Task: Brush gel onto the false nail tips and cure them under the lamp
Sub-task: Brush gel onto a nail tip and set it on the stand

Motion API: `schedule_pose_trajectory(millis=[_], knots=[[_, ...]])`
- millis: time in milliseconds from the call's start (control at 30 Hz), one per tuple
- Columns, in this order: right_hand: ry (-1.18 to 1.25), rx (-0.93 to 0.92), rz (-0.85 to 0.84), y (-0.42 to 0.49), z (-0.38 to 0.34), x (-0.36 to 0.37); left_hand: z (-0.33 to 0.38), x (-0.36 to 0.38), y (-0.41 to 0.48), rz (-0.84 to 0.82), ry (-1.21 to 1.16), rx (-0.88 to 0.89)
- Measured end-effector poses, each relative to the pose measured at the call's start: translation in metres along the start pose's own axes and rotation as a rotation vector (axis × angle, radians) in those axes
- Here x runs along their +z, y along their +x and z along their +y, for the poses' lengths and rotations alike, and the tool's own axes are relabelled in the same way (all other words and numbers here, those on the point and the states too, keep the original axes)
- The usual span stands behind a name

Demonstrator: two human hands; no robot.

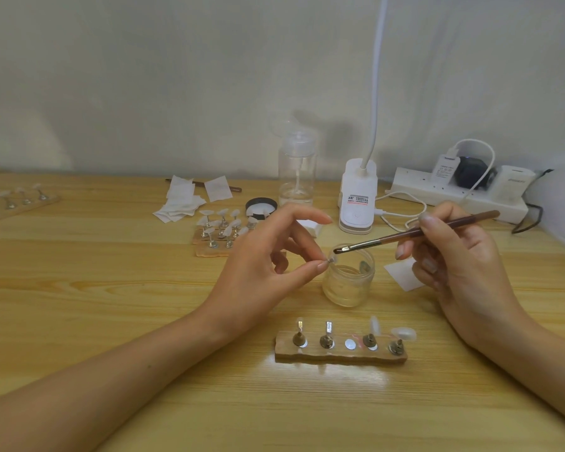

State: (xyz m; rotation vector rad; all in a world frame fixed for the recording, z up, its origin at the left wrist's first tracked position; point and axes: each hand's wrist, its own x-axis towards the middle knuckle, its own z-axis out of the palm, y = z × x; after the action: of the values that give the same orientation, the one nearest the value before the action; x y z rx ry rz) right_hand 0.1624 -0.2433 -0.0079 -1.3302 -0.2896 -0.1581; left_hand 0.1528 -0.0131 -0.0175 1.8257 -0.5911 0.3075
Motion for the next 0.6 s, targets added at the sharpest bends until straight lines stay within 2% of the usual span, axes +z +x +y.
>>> schedule_pose_trajectory(millis=[167, 333, 500, 600], knots=[[-0.034, 0.035, 0.015, 0.0003, 0.0009, 0.0004, -0.0004, -0.0004, -0.0001, -0.002, 0.001, 0.006], [-0.012, -0.012, -0.021, -0.0015, -0.0003, 0.0001, -0.0002, 0.0, 0.0001, -0.003, -0.001, 0.004], [-0.018, 0.021, 0.032, -0.0005, -0.0008, -0.0004, -0.0004, -0.0002, 0.0, -0.004, -0.007, 0.001], [-0.006, -0.012, -0.008, -0.0017, -0.0019, 0.0004, -0.0004, 0.0, -0.0005, -0.006, -0.006, -0.003]])
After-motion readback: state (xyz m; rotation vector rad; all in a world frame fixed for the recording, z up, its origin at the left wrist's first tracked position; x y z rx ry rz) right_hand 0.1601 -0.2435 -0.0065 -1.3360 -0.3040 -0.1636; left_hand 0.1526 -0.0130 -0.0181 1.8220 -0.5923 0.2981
